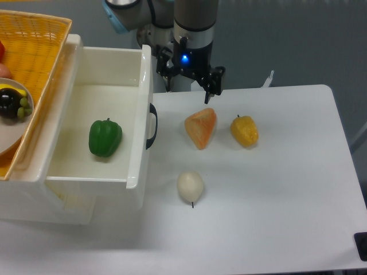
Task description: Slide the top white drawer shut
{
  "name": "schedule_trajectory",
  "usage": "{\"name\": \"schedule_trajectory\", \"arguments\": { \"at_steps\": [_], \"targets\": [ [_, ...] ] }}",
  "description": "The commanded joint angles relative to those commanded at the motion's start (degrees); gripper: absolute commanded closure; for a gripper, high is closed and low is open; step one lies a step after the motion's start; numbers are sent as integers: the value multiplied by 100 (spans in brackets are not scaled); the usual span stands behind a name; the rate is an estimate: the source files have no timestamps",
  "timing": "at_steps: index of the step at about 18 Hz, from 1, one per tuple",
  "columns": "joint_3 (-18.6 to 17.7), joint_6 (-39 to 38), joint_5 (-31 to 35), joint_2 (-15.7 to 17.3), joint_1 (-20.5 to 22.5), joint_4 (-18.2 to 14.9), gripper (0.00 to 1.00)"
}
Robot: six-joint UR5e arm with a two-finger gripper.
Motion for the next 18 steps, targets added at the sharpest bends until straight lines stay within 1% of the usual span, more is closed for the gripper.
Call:
{"name": "schedule_trajectory", "arguments": {
  "at_steps": [2,3,4,5,7,9,14,17,18],
  "targets": [
    [-18,-9,17,-141,9,9,0],
    [-9,-17,0,-220,79,-9,0],
    [0,-35,0,-290,193,61,0],
    [-9,-18,0,-326,246,96,0],
    [-18,-35,44,-528,308,149,0],
    [9,-61,70,-651,431,149,0],
    [-9,-79,79,-800,581,150,0],
    [-44,-289,70,-906,598,149,0],
    [-44,-403,70,-924,598,202,0]
  ]
}}
